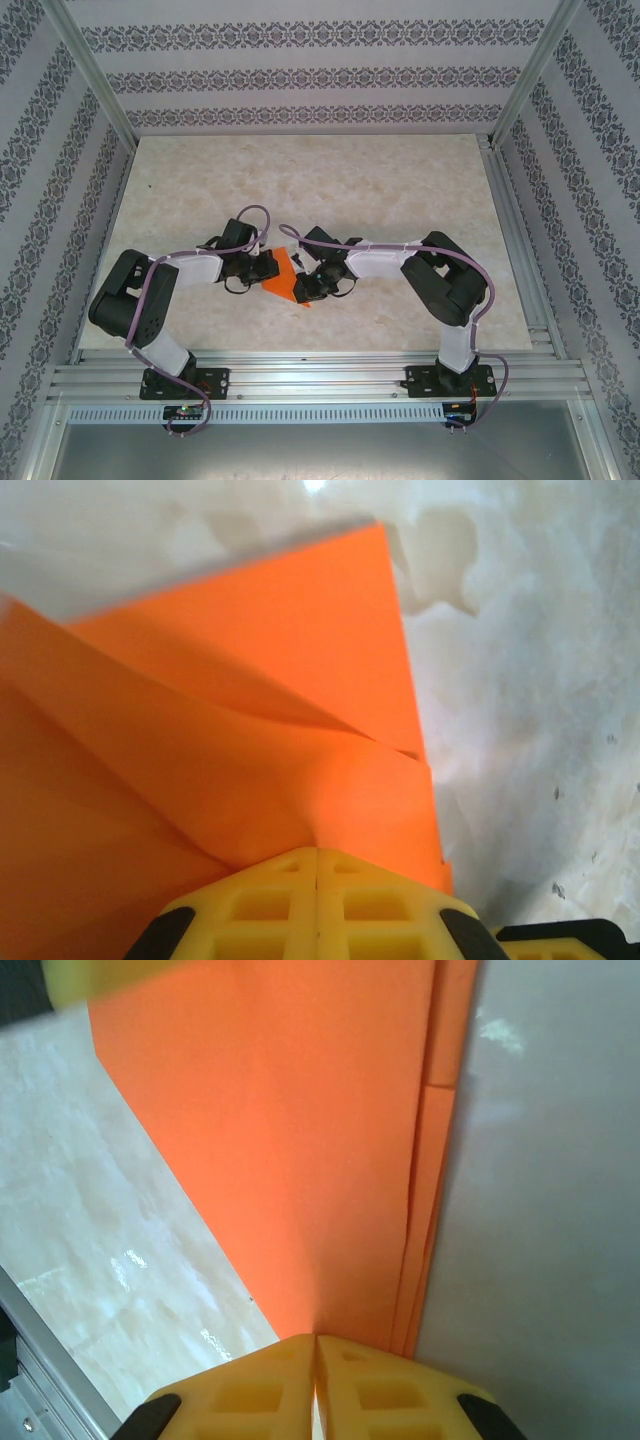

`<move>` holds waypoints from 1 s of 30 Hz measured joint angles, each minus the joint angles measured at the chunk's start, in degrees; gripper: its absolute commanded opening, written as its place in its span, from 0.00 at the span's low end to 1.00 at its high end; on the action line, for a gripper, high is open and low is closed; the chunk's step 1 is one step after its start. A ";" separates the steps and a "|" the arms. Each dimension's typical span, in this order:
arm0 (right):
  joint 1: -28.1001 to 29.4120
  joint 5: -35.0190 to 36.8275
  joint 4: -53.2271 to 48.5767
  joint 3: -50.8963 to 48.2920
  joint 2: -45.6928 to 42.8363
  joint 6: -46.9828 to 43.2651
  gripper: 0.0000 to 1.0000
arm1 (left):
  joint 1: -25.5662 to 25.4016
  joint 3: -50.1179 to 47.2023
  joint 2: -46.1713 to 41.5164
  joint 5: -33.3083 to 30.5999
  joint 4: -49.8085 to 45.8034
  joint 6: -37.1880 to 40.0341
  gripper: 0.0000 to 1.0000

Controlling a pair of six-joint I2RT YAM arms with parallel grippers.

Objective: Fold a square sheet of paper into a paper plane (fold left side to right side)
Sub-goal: Fourth fold the wing at the center of the table.

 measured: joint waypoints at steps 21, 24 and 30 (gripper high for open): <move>0.83 1.05 -0.92 2.51 1.57 -1.07 0.11 | 11.76 11.30 9.57 8.41 -8.00 8.35 0.06; 0.83 1.07 -1.20 2.75 1.68 -1.07 0.12 | 13.79 13.35 11.06 8.39 -8.63 9.07 0.07; 0.83 1.07 -1.25 2.78 1.70 -1.07 0.12 | 15.87 16.48 13.46 9.92 -10.93 10.08 0.06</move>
